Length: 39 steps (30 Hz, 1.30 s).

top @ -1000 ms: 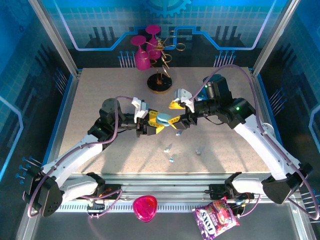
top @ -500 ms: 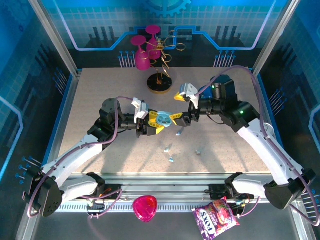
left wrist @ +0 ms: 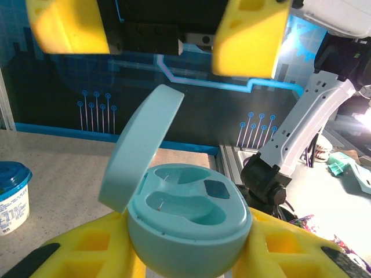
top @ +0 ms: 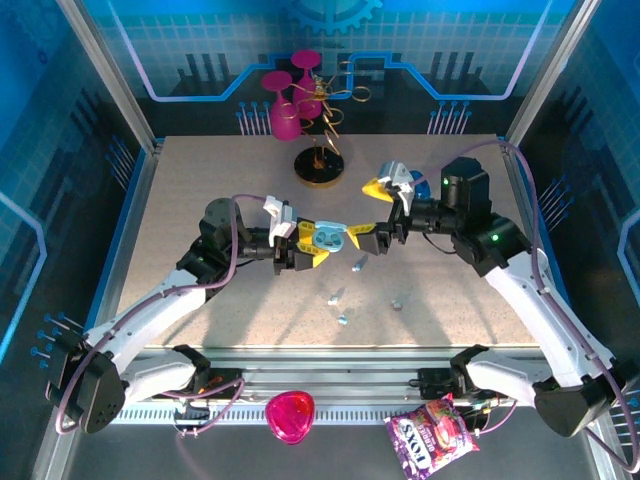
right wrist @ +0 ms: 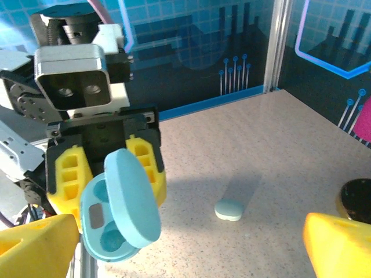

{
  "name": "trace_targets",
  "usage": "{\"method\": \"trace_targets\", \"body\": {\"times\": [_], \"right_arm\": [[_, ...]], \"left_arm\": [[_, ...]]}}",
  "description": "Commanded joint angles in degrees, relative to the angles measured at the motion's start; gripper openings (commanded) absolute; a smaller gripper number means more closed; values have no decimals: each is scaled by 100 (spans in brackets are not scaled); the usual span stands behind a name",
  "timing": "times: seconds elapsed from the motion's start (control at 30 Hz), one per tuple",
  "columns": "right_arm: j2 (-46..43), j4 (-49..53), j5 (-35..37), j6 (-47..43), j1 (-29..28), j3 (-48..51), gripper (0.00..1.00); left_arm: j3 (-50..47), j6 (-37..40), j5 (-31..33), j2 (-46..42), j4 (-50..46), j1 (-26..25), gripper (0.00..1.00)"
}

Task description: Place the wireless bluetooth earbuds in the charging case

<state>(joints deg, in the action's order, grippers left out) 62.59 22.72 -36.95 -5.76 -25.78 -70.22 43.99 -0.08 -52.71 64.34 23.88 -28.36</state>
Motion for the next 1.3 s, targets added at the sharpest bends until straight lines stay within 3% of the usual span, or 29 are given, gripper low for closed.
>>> {"method": "trace_targets", "body": {"times": [0.0, 0.4, 0.87, 0.97, 1.1, 1.27], "right_arm": [[-104, -319, -265, -34, -99, 142, 100], [524, 68, 606, -15, -220, -367, 99], [163, 36, 418, 129, -50, -207, 99], [147, 272, 107, 324, 13, -319, 100], [0, 240, -67, 795, 275, -193, 100], [-112, -166, 150, 1867, 1029, 458, 100]], "left_arm": [[-57, -63, 41, 54, 271, -35, 26], [-29, -46, -108, -25, 232, -38, 26], [-34, -92, -67, -7, 347, -30, 26], [-51, -180, 68, 51, 424, -33, 26], [-220, -289, 398, 191, 909, -8, 27], [-489, -466, 902, 366, 1744, 49, 26]]}}
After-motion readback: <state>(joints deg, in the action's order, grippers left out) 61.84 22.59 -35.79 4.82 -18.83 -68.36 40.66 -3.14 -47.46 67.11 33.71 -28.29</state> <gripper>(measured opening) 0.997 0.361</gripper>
